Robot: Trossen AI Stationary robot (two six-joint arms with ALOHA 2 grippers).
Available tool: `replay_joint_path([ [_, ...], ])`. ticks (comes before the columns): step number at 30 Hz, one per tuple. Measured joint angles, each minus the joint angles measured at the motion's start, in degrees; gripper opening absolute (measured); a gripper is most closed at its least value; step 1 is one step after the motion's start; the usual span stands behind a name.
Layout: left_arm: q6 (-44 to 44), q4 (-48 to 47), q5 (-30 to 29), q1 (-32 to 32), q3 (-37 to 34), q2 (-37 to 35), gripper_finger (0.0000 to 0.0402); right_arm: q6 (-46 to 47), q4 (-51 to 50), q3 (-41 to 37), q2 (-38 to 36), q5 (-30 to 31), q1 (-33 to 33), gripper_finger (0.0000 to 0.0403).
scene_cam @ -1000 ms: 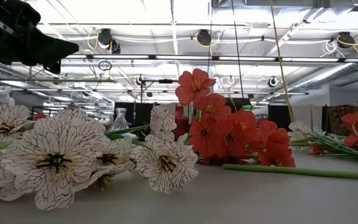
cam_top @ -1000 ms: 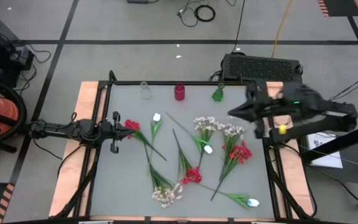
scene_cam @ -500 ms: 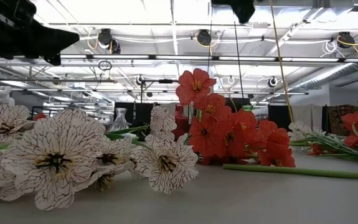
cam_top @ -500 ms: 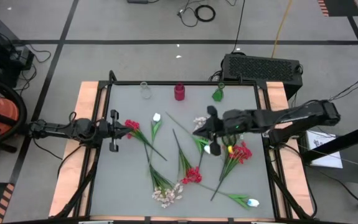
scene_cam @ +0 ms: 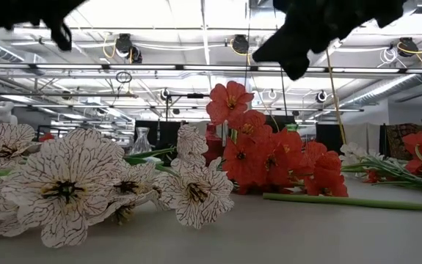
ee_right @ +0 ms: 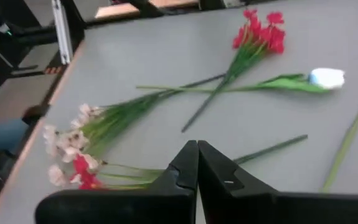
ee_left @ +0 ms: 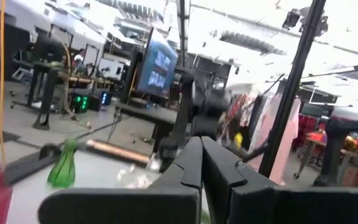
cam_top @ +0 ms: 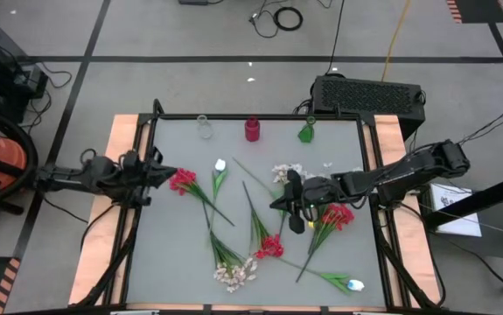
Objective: Sort flowers into vase by color
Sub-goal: Put the top left white tulip into the green vase
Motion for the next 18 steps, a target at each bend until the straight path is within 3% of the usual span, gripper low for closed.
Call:
replay_joint_path([
  [8,-0.10,-8.95,2.67,0.00,20.69,19.83,0.0006,2.62,2.96,-0.01,5.27,-0.07,0.06,0.0000],
  [10,-1.51,-10.66,6.59,-0.02,24.02,24.84,0.0006,3.26,2.95,-0.01,5.92,-0.07,0.06,0.0000],
  [14,-5.82,-12.90,15.95,-1.44,26.24,32.10,0.0006,4.66,2.82,-0.01,6.46,-0.09,0.06,0.0000],
  [16,-6.54,-15.04,16.83,-3.02,26.24,34.66,0.0006,5.14,3.05,-0.01,6.44,-0.08,0.06,0.0000],
  [18,-6.66,-17.24,14.11,-4.69,25.89,36.66,0.0006,5.39,3.15,-0.01,6.44,-0.08,0.06,0.0000],
])
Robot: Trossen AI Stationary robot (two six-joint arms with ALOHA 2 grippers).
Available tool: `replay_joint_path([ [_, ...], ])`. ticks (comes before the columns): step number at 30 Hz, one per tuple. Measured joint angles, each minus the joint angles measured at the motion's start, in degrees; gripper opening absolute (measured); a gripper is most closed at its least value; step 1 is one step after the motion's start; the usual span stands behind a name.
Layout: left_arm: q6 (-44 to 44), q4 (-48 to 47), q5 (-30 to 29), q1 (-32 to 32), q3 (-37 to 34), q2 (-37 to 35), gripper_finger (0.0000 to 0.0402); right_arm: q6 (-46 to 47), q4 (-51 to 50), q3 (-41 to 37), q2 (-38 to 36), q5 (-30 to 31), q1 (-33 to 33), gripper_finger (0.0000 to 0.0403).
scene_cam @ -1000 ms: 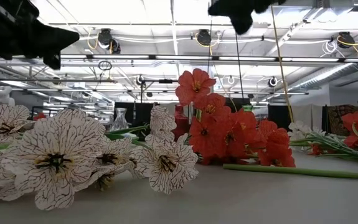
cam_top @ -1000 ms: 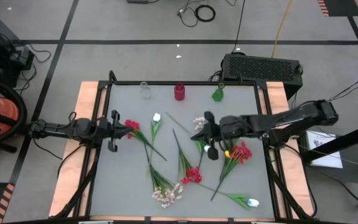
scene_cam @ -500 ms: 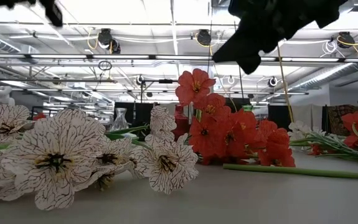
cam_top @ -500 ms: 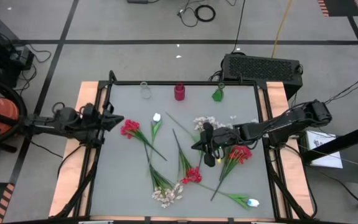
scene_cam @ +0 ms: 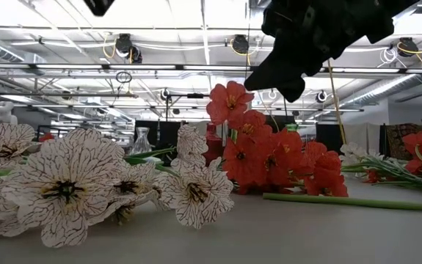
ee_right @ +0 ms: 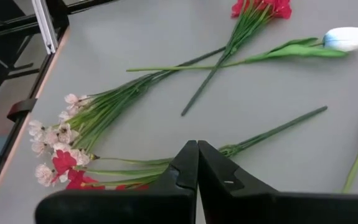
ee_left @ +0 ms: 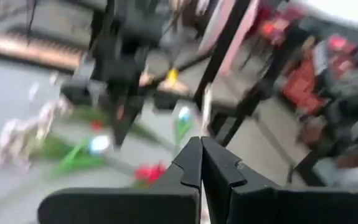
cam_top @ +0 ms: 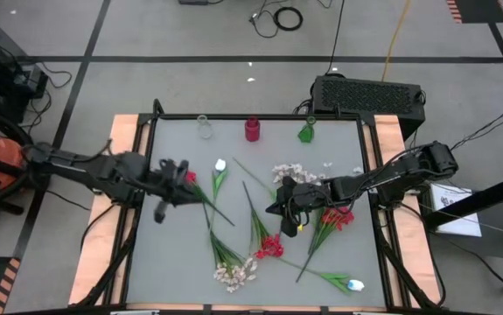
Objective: Sort flowers into vase by color
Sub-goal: Put the top left white tulip into the green vase
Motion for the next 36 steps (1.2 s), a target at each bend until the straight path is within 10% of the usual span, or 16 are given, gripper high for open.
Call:
replay_joint_path([
  [11,-11.54,0.73,-21.60,-6.75,-4.66,11.61,0.0006,4.41,2.57,0.02,-0.02,4.81,0.32,0.0000],
  [36,-26.26,1.18,-29.00,-8.61,-2.32,20.40,0.0006,8.36,3.67,1.10,-0.04,10.44,10.14,0.0000],
])
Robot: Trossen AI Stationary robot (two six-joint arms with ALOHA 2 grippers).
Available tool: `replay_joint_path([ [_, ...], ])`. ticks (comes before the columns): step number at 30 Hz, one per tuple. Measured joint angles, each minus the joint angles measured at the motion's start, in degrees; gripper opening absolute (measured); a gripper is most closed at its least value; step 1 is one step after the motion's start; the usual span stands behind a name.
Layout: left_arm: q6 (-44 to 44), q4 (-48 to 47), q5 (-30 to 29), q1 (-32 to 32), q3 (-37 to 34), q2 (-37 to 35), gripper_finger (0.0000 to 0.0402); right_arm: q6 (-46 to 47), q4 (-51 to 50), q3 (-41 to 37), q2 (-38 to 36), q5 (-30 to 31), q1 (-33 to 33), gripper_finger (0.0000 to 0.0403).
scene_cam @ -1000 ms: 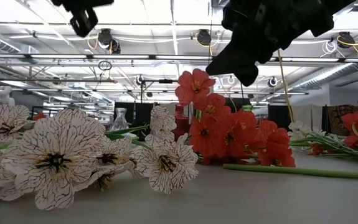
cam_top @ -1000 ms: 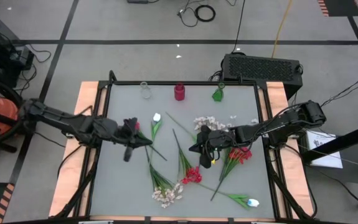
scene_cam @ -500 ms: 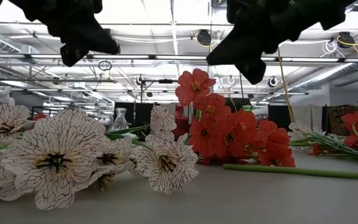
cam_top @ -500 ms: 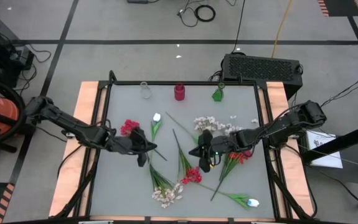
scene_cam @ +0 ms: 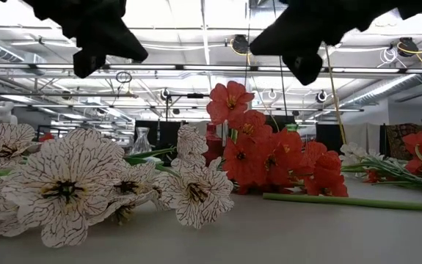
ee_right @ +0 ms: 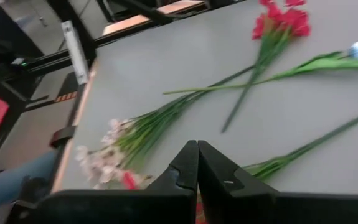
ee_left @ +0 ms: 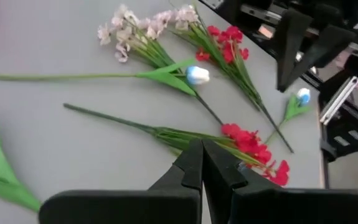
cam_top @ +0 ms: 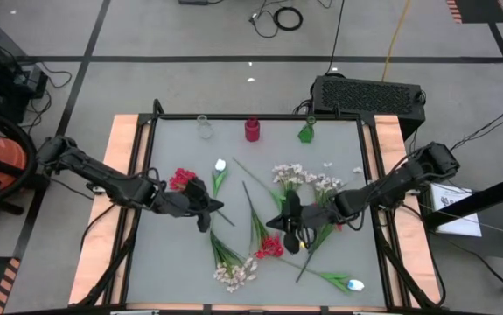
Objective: Sort flowers into vase by color
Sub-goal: Put the top left white tulip into the green vase
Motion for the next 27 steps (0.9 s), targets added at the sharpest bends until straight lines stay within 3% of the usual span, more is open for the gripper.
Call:
replay_joint_path([
  [16,-0.86,-7.03,-0.24,5.36,0.00,0.00,0.0006,-0.08,-1.20,0.08,0.00,0.02,-0.89,0.0000],
  [20,-6.13,-6.33,-0.35,6.81,0.00,-0.02,0.0006,-0.25,3.26,0.08,-0.02,1.63,-0.88,0.0000],
  [27,-6.20,-7.11,-0.41,8.79,0.00,0.00,0.0006,-4.31,10.91,0.11,-0.02,0.91,0.23,0.0000],
])
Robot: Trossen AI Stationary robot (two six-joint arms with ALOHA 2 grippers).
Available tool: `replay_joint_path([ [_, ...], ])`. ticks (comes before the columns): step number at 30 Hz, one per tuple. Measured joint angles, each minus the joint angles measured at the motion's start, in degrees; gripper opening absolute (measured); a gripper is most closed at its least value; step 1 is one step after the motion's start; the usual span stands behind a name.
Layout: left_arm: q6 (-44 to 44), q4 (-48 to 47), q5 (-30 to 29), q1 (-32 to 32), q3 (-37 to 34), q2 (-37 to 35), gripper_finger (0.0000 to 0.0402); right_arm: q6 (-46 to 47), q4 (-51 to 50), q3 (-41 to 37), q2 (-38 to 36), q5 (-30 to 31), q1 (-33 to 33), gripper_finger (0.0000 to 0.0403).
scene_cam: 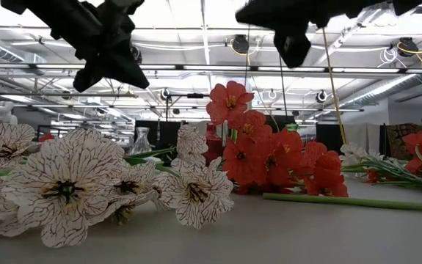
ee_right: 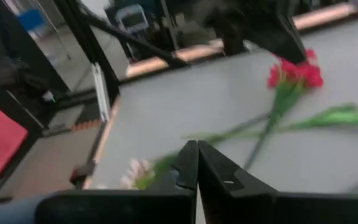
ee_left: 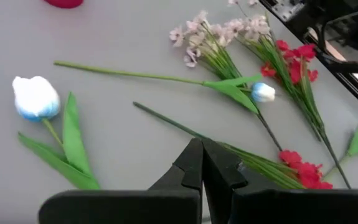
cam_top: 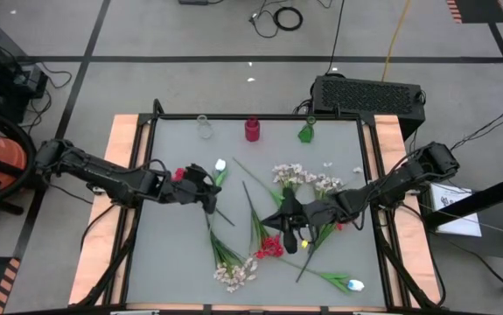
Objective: Sort flowers into vase by color
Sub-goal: Put the top left white tulip into the green vase
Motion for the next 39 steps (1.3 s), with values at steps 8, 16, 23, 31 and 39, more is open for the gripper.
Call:
replay_joint_path([
  [8,-3.14,-9.08,2.08,2.34,-0.07,-0.02,0.0006,1.93,-4.68,0.02,0.00,0.53,0.71,0.0000],
  [16,-4.19,-7.82,3.15,1.12,-0.09,-0.22,0.0006,7.39,-12.91,-0.02,1.27,3.51,2.10,0.0000],
  [23,-1.09,-4.06,-2.97,3.90,-0.09,0.00,0.0006,7.04,-15.33,-0.02,1.20,4.55,1.61,0.0000],
  [31,4.66,6.55,-1.72,5.83,-0.02,0.80,0.0006,4.57,-15.86,-0.02,1.18,4.94,-0.70,0.0000],
  [39,3.17,-0.99,-6.52,3.26,-0.09,5.25,0.0006,4.67,-15.12,0.11,0.74,4.41,-2.96,0.0000],
])
